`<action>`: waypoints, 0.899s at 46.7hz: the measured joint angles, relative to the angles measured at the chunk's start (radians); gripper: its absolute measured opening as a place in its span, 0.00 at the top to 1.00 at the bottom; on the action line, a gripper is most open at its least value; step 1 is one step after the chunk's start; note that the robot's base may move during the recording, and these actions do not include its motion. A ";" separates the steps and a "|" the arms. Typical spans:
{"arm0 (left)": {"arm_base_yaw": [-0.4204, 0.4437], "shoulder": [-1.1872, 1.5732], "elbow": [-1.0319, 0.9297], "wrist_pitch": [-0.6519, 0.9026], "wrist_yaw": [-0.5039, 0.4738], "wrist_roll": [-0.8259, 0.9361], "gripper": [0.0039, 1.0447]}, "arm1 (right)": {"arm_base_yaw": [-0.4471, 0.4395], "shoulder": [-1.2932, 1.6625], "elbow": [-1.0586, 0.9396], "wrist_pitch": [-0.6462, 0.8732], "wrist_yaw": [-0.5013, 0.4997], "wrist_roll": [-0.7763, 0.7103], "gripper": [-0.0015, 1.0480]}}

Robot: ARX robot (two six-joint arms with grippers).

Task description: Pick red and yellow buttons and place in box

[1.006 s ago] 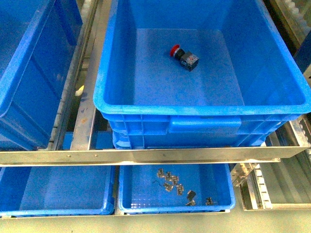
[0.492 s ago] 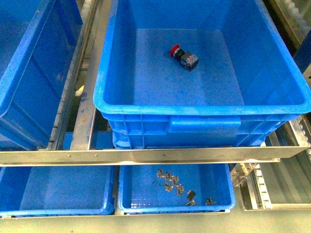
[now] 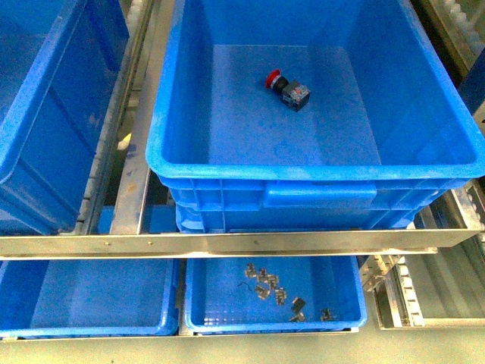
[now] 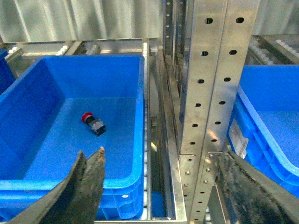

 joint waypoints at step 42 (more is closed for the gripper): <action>0.001 0.000 0.000 0.000 0.000 0.000 0.07 | 0.000 0.000 0.000 -0.002 0.002 0.000 0.06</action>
